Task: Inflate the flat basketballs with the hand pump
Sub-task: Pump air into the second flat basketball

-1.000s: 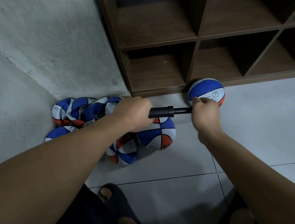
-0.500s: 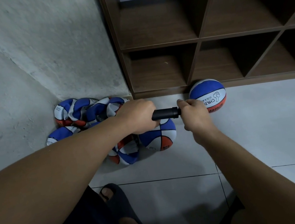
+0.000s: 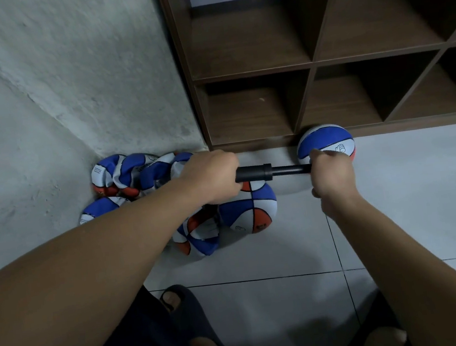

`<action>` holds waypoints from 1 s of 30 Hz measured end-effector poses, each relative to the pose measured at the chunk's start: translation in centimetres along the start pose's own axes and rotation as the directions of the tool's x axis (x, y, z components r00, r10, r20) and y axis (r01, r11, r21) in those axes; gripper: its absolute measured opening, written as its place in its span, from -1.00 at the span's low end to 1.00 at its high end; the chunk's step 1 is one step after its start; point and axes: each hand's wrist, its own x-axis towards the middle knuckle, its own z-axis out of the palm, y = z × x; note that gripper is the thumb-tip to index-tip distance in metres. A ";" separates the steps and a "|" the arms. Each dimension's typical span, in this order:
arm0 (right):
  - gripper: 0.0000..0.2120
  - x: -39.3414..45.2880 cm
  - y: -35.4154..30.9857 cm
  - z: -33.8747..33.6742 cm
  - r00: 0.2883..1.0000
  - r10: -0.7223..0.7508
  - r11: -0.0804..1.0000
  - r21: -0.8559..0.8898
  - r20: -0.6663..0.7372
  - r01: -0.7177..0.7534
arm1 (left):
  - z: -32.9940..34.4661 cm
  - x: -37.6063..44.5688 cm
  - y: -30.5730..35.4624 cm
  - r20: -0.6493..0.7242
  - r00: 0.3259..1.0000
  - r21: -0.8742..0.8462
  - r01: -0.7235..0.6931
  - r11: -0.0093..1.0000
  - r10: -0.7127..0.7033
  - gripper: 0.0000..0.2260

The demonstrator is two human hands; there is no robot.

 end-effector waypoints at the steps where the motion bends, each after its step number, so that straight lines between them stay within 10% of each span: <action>1: -0.80 -0.2 0.0 0.3 1.000 -0.005 1.000 -0.003 0.009 0.005 | -0.2 0.0 0.3 -0.005 1.000 0.013 -0.002 1.000 0.002 -0.80; 16: -0.74 -2.3 -0.1 1.9 0.969 -0.052 0.994 -0.084 0.243 0.075 | 0.2 -0.5 1.1 0.053 0.997 -0.053 -0.061 0.997 0.064 -0.82; 24: -0.86 2.3 -0.5 -2.8 0.999 0.030 0.999 -0.044 0.022 -0.029 | 0.7 -0.1 -2.6 0.024 0.999 -0.074 -0.022 0.997 0.023 -0.72; 30: -0.69 -0.4 0.2 -0.1 0.985 -0.172 0.972 -0.155 0.027 0.175 | 0.7 0.1 0.0 0.076 0.997 -0.102 0.004 0.995 0.003 -0.73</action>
